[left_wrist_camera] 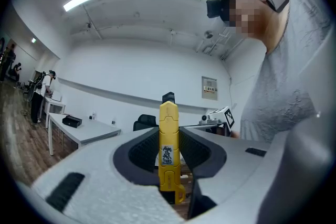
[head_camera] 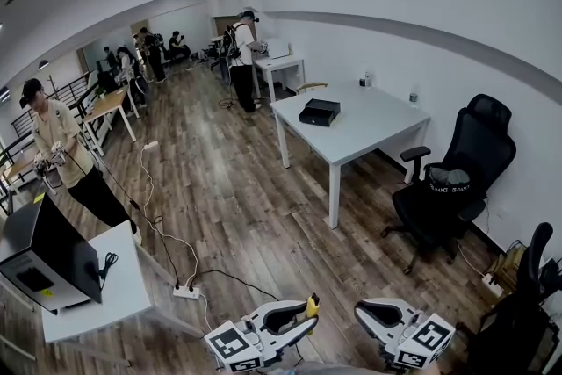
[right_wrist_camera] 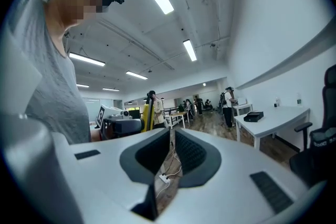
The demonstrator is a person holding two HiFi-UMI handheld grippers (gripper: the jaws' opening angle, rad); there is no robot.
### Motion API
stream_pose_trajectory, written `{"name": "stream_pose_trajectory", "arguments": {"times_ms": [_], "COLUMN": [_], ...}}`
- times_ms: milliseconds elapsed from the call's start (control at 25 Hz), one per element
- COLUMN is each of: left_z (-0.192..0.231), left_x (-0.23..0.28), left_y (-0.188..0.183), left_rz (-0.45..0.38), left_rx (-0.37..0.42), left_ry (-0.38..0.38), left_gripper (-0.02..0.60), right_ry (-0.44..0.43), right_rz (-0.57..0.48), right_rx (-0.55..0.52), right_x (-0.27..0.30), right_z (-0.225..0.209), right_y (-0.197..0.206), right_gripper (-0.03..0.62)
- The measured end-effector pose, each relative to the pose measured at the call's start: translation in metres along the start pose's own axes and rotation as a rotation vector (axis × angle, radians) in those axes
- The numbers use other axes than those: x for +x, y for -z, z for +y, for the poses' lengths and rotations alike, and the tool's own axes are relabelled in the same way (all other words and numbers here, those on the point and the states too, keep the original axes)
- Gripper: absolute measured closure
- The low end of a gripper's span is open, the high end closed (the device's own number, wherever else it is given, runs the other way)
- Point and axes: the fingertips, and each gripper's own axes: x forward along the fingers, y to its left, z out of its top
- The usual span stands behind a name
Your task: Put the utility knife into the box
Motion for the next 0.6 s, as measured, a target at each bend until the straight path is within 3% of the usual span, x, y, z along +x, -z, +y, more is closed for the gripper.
{"name": "stream_pose_trajectory", "arguments": {"times_ms": [600], "left_z": [0.0056], "left_x": [-0.0008], "left_y": [-0.0008], "left_rz": [0.011], "left_rx": [0.002], "left_ry": [0.004], "left_gripper": [0.457], "right_ry": [0.017], "right_rz": [0.005], "right_rx": [-0.007], "right_x": [0.0060], "right_z": [-0.0054], "right_y": [0.0008], "right_gripper": [0.560]}}
